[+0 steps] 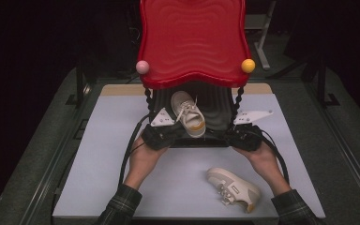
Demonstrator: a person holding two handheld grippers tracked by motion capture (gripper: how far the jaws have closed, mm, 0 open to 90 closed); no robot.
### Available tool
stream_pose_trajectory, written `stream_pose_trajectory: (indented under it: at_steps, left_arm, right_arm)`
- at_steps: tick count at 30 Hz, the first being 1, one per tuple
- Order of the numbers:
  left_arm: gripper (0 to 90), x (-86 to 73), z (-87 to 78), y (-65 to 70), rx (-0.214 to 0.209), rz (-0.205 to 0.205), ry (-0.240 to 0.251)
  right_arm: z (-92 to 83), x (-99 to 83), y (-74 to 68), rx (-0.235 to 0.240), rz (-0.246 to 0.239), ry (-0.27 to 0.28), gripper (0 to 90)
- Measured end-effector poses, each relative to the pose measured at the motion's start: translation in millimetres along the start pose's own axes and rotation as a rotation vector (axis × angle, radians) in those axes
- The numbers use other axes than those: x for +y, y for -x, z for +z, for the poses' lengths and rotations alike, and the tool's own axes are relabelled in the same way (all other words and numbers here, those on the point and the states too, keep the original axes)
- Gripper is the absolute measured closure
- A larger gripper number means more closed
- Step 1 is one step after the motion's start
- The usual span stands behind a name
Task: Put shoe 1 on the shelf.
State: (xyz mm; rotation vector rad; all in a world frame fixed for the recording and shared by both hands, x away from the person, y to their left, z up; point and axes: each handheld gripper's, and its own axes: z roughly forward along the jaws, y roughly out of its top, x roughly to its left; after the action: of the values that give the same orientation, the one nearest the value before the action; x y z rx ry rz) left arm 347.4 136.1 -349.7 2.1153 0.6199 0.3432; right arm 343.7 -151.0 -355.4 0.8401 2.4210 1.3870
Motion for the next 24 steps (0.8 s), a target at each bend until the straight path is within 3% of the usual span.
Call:
stream_pose_trajectory:
  at_steps: [11, 18, 24]
  left_arm:
    - [89.8, 1.8, 3.1, 1.0, 0.015, -0.013, 0.015]
    - [89.8, 1.4, -3.7, -1.6, 0.073, -0.020, 0.022]
    - [89.8, 3.5, -8.8, -13.3, 0.136, -0.072, 0.050]
  right_arm:
    - [17.4, 20.0, 2.5, 0.008, -0.014, 0.028, 89.8]
    - [23.9, 23.6, -2.6, 0.027, -0.013, 0.035, 89.8]
    - [32.9, 30.5, -7.6, 0.046, -0.034, 0.049, 89.8]
